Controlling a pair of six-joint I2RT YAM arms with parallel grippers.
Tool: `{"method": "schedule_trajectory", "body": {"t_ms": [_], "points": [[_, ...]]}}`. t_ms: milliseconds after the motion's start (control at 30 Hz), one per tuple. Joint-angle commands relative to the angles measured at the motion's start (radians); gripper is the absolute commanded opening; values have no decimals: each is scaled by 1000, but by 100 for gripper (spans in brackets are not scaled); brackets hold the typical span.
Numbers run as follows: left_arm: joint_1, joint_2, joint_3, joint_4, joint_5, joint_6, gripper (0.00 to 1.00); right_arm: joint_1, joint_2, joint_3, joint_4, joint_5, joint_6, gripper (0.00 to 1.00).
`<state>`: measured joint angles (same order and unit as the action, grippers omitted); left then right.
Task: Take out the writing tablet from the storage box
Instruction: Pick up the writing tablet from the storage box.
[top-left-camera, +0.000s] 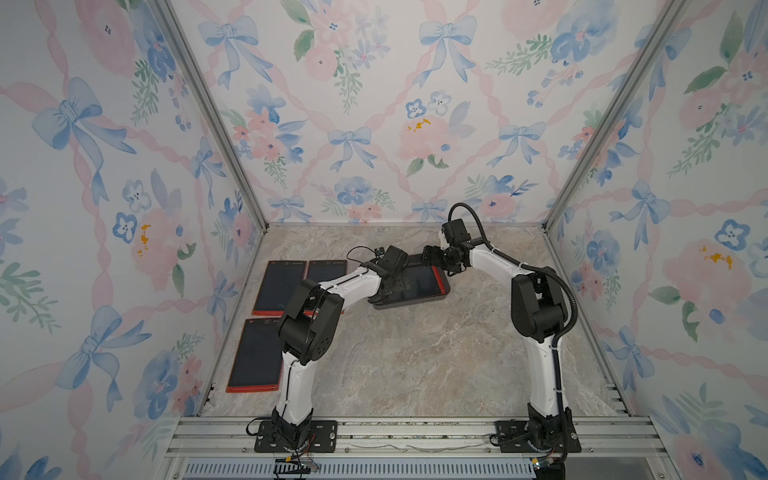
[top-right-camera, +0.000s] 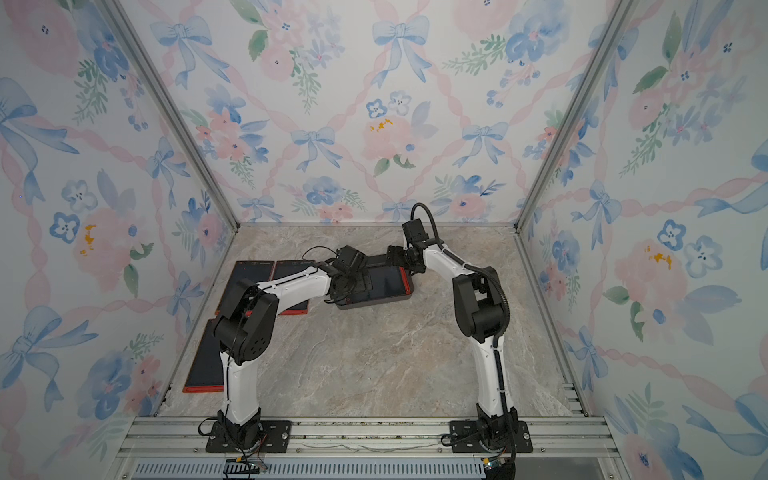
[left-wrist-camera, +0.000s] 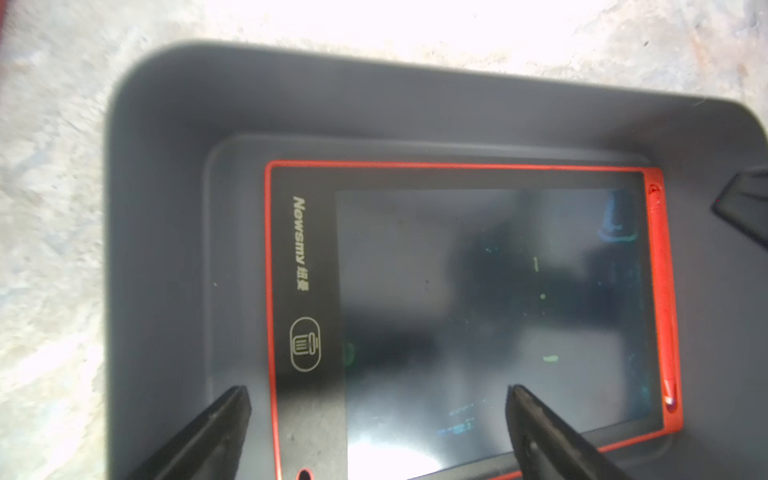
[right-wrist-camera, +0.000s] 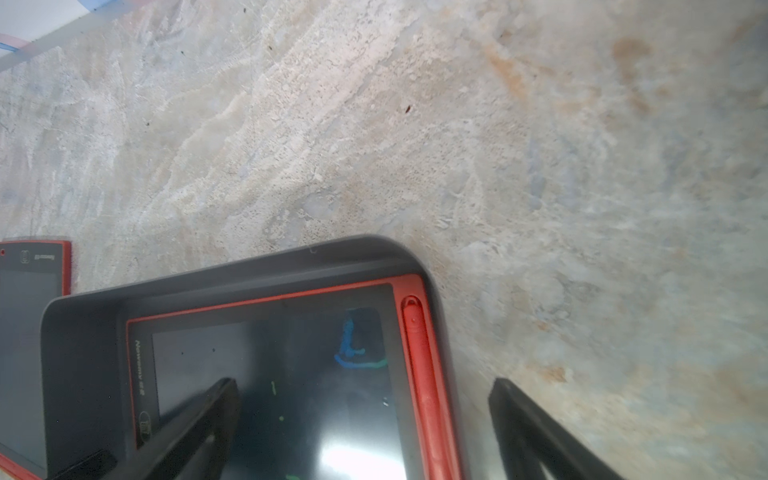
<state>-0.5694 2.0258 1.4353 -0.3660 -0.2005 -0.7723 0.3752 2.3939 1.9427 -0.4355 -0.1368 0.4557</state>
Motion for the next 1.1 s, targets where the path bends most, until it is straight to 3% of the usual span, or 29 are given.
{"method": "schedule_trajectory", "body": {"t_ms": [0, 567, 800, 1067], "points": [[-7, 34, 17, -51, -36, 21, 98, 5, 45, 23, -32, 20, -8, 97], [20, 112, 53, -44, 112, 8, 98, 0, 66, 21, -29, 14, 4, 97], [29, 86, 43, 1, 177, 31, 98, 6, 79, 22, -26, 8, 9, 97], [59, -4, -65, 143, 273, 25, 96, 13, 86, 24, -30, 8, 14, 97]]}}
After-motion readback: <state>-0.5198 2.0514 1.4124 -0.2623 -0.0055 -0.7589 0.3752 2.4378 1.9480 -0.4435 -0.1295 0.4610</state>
